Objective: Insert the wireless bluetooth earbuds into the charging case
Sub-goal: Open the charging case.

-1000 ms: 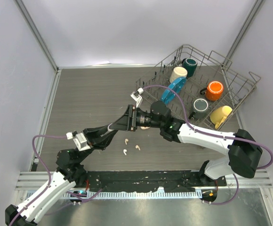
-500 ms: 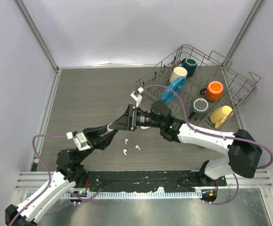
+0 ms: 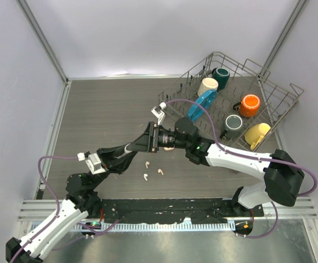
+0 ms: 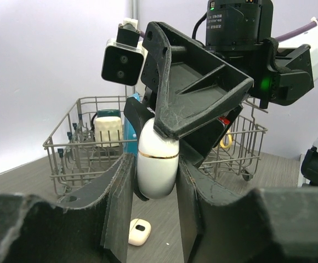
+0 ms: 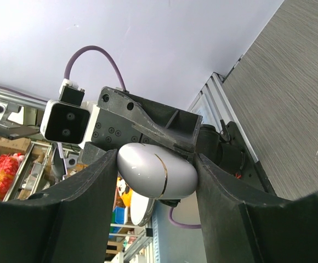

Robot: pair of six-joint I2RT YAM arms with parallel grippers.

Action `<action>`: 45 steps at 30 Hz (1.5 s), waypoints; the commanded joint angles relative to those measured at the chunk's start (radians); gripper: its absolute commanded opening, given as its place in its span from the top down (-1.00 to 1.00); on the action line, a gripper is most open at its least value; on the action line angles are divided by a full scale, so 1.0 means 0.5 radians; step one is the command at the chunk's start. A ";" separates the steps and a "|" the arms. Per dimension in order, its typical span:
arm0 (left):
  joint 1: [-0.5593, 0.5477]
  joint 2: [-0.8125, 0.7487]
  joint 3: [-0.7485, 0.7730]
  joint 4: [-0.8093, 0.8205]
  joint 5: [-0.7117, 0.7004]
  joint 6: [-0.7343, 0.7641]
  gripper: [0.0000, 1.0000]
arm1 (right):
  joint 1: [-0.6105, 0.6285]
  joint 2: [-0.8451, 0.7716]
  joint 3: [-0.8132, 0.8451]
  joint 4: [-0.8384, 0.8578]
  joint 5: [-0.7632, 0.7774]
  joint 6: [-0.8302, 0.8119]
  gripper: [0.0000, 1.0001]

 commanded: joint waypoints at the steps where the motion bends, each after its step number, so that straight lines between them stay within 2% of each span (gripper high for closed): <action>1: 0.000 0.020 0.015 0.116 -0.040 -0.015 0.27 | 0.009 -0.013 0.017 0.135 -0.030 0.007 0.38; 3: 0.000 0.032 0.015 0.116 -0.025 -0.012 0.46 | 0.009 -0.016 0.014 0.132 -0.030 0.007 0.39; 4: 0.000 0.038 0.015 0.113 -0.025 -0.012 0.69 | 0.009 -0.016 0.017 0.129 -0.033 0.004 0.39; 5: 0.000 0.041 0.015 0.116 -0.018 -0.012 0.83 | 0.009 -0.016 0.017 0.128 -0.033 0.001 0.36; 7: 0.000 0.063 0.018 0.110 -0.009 -0.003 1.00 | 0.009 -0.019 0.005 0.147 -0.039 -0.002 0.27; 9: 0.000 0.075 0.021 0.104 0.003 -0.003 1.00 | 0.009 -0.031 0.008 0.141 -0.033 -0.020 0.10; 10: 0.000 0.078 0.018 0.104 0.003 -0.006 1.00 | 0.009 -0.037 0.008 0.126 -0.033 -0.039 -0.10; 11: 0.000 0.075 0.012 0.104 0.000 -0.006 1.00 | 0.006 -0.050 0.014 0.092 -0.003 -0.069 -0.21; 13: 0.000 0.057 0.006 0.104 -0.018 -0.006 1.00 | 0.006 -0.129 0.050 -0.147 0.089 -0.262 -0.39; 15: 0.000 0.035 -0.003 0.098 -0.043 0.001 1.00 | 0.006 -0.200 0.069 -0.343 0.233 -0.449 -0.44; 17: 0.000 -0.002 -0.019 0.101 -0.076 0.007 1.00 | 0.006 -0.301 0.066 -0.384 0.307 -0.535 -0.50; 21: 0.000 -0.051 -0.053 0.119 -0.113 0.016 1.00 | 0.006 -0.357 0.075 -0.451 0.289 -0.652 -0.52; 31: 0.000 -0.032 -0.043 0.153 -0.101 0.022 1.00 | 0.006 -0.317 0.109 -0.534 0.326 -0.662 -0.50; 45: 0.000 0.017 -0.010 0.168 0.150 0.025 1.00 | -0.003 -0.246 0.183 -0.519 0.366 -0.652 -0.47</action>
